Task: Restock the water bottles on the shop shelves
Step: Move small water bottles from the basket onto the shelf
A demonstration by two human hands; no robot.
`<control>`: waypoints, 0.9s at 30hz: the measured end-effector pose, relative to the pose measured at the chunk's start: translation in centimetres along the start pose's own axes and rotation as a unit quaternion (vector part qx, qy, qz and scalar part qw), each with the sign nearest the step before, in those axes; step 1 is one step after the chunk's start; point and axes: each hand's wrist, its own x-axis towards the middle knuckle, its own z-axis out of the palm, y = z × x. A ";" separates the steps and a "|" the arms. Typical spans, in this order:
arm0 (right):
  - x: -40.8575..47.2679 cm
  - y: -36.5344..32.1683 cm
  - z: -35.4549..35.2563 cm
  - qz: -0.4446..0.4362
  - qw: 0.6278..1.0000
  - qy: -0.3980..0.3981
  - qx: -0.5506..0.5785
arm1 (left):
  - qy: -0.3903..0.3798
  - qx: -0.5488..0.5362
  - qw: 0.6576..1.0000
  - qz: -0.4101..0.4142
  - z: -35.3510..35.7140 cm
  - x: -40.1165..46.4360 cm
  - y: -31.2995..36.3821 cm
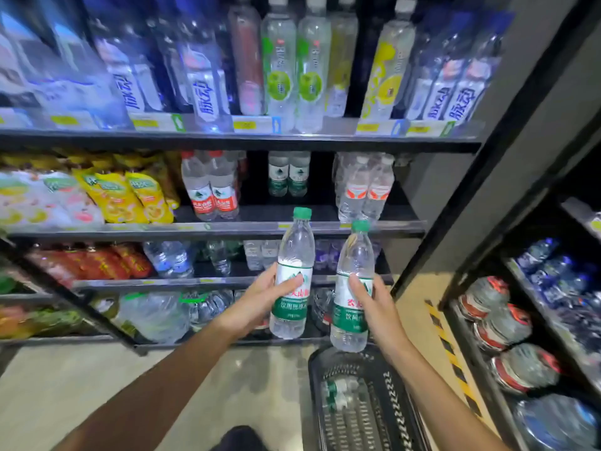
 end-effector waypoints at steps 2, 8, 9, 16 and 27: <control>1.0 -0.9 2.5 -0.010 1.000 -0.010 -0.007 | 0.014 0.008 1.000 0.016 -2.5 -0.2 0.8; 4.0 -3.3 10.2 -0.049 0.998 -0.028 -0.043 | 0.045 0.026 0.997 0.062 -10.6 -0.4 3.0; 4.4 -3.5 11.3 -0.050 0.998 -0.026 -0.041 | 0.053 0.024 0.996 0.064 -11.7 -0.5 3.2; 6.3 -4.1 14.9 -0.049 0.997 -0.037 -0.037 | 0.090 0.024 0.992 0.087 -16.3 -0.2 4.7; 9.4 -3.5 15.8 -0.047 0.998 -0.033 -0.031 | 0.095 0.060 0.988 0.104 -17.1 1.8 5.4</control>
